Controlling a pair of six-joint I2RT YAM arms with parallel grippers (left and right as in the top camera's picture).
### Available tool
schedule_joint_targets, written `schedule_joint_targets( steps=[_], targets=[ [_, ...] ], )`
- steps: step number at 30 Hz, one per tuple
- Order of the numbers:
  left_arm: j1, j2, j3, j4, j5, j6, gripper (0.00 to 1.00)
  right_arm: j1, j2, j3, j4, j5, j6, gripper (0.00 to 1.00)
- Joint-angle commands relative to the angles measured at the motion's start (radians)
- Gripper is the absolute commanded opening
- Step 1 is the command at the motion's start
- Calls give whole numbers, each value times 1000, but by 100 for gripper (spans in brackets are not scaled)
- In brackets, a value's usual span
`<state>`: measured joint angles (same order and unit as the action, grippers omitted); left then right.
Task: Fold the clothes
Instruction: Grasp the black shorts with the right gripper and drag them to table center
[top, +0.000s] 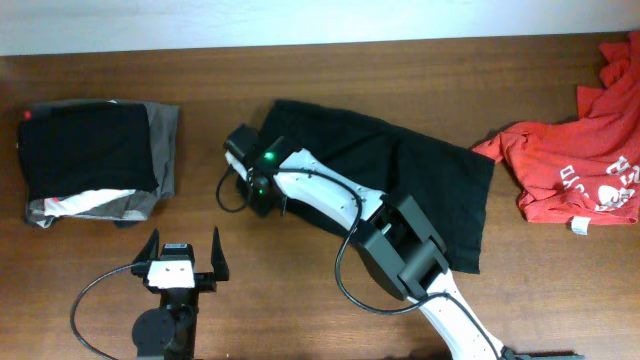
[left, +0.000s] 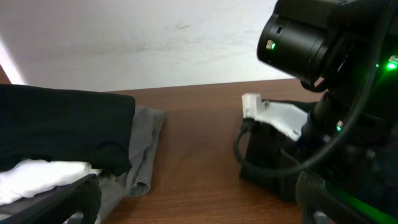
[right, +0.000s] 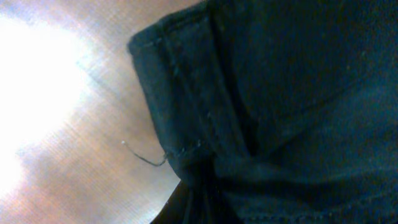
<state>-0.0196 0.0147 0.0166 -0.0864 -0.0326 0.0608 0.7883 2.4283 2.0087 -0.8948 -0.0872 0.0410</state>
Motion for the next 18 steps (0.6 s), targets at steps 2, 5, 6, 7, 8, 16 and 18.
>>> schedule_joint_targets(
  steps=[2,5,6,7,8,16,18],
  targets=[
    [-4,-8,-6,3,14,12,99,-60,-24,89,-98,-6,-26,18],
    [-4,-8,-6,3,14,12,99,-119,-69,198,-227,-7,-14,37],
    [-4,-8,-6,3,14,12,99,-141,-82,237,-272,-7,-2,41],
    [-4,-8,-6,3,14,12,99,-164,-95,275,-315,-7,5,46],
    [-4,-8,-6,3,14,12,99,-193,-111,315,-363,-7,6,50],
    [-4,-8,-6,3,14,12,99,-475,-165,426,-602,-6,55,58],
    [-4,-8,-6,3,14,12,99,-556,-162,406,-616,-6,55,58]
  ],
)
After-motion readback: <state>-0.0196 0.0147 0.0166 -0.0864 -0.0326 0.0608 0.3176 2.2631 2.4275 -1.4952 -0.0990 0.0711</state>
